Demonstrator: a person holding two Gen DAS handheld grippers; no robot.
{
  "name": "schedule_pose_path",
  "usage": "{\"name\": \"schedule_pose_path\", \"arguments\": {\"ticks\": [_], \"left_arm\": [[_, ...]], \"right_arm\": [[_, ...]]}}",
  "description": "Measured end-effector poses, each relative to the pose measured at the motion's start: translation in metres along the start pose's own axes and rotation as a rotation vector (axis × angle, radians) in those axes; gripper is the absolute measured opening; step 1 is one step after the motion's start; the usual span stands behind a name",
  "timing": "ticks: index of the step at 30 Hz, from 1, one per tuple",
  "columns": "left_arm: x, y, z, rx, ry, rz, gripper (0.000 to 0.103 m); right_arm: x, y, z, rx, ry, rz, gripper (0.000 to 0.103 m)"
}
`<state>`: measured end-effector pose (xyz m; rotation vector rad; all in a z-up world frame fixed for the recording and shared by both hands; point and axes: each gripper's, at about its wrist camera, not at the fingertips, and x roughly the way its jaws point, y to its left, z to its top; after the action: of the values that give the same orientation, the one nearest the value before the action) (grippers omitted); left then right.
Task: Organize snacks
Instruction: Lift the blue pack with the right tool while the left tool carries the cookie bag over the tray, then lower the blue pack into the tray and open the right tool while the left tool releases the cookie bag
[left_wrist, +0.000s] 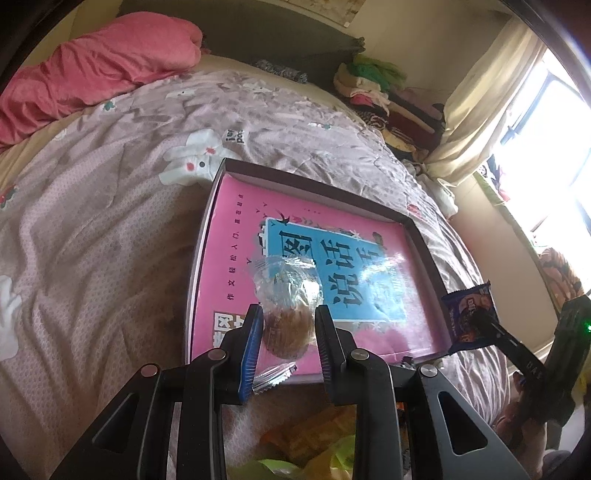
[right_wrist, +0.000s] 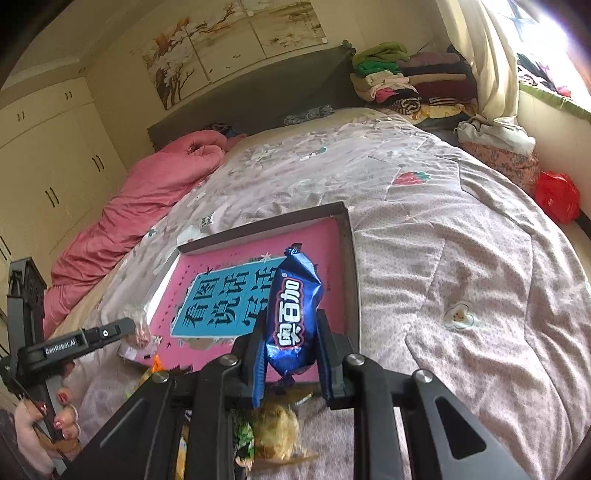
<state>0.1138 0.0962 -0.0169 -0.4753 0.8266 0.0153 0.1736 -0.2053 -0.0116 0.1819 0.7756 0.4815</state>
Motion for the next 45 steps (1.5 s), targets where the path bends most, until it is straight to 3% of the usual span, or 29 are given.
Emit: {"name": "schedule_pose_path", "arguments": {"ticks": [9,20,33,45], "left_arm": [[0.013,0.004,-0.001,-0.005,0.022,0.016,0.026],[0.019,0.003,-0.005,0.007,0.042,0.027,0.026],[0.027,-0.003,-0.009,0.036,0.080,0.035,0.026],[0.029,-0.006,-0.009,0.061,0.093,0.060,0.027]], "right_arm": [[0.022,0.001,0.006,0.043,0.012,0.019,0.023],[0.048,0.005,-0.005,0.067,0.108,0.100,0.023],[0.050,0.003,-0.011,0.049,0.154,0.031,0.027],[0.045,-0.001,-0.012,0.014,0.156,-0.058,0.036]]}}
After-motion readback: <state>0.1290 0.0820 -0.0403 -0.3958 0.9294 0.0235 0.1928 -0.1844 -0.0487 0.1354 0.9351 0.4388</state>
